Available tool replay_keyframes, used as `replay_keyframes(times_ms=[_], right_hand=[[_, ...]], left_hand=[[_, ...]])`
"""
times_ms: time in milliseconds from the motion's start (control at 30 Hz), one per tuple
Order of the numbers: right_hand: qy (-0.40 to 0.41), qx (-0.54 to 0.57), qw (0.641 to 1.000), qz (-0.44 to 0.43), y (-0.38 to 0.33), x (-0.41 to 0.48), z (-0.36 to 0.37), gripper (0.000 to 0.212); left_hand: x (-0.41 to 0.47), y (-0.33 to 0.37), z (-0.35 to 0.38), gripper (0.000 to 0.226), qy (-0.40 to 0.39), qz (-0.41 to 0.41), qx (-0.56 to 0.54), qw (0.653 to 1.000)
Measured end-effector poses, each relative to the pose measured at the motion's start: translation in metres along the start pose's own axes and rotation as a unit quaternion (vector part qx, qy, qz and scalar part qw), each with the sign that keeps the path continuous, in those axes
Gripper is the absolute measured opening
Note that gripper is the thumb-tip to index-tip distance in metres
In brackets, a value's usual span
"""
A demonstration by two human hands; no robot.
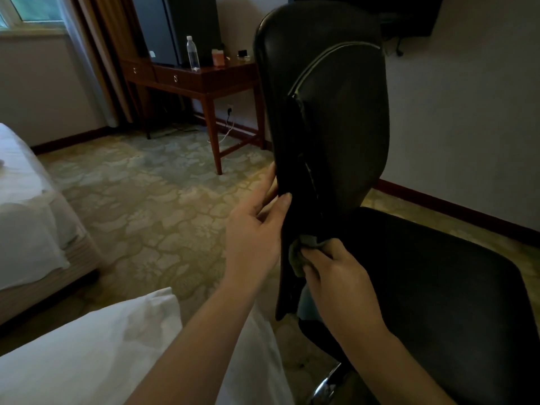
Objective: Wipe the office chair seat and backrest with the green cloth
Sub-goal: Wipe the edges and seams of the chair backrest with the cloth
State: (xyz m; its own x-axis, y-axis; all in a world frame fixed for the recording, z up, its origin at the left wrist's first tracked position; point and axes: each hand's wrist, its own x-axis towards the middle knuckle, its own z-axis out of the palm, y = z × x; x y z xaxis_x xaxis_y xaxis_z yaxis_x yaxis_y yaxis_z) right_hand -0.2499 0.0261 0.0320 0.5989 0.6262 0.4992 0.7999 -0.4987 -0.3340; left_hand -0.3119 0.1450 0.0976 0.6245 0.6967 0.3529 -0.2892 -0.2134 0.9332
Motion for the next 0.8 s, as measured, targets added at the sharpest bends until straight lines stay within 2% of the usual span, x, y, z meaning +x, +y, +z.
replay_keyframes(times_ms=[167, 267, 567, 700, 733, 800], right_hand=[[0.103, 0.069, 0.992, -0.033, -0.005, 0.0, -0.023, 0.032], [0.121, 0.075, 0.989, -0.04, -0.012, 0.019, -0.031, 0.03], [0.067, 0.002, 0.998, -0.017, -0.024, 0.035, -0.016, 0.018], [-0.056, -0.057, 0.997, 0.007, -0.011, 0.016, 0.004, 0.012], [-0.071, -0.06, 0.996, 0.006, -0.007, 0.008, 0.005, 0.014], [-0.049, -0.003, 0.999, 0.019, 0.004, -0.008, 0.0, 0.021]], left_hand=[[0.0, -0.005, 0.002, 0.049, 0.014, 0.013, -0.003, 1.0], [0.0, -0.004, 0.001, 0.049, 0.006, 0.005, -0.014, 1.0], [0.001, -0.003, -0.001, 0.05, 0.006, 0.008, -0.009, 1.0], [0.001, -0.002, -0.001, 0.048, 0.006, 0.002, -0.003, 1.0], [0.001, -0.001, -0.001, 0.048, 0.001, -0.001, -0.004, 1.0], [0.0, 0.0, -0.002, 0.048, -0.006, -0.002, -0.005, 1.0]])
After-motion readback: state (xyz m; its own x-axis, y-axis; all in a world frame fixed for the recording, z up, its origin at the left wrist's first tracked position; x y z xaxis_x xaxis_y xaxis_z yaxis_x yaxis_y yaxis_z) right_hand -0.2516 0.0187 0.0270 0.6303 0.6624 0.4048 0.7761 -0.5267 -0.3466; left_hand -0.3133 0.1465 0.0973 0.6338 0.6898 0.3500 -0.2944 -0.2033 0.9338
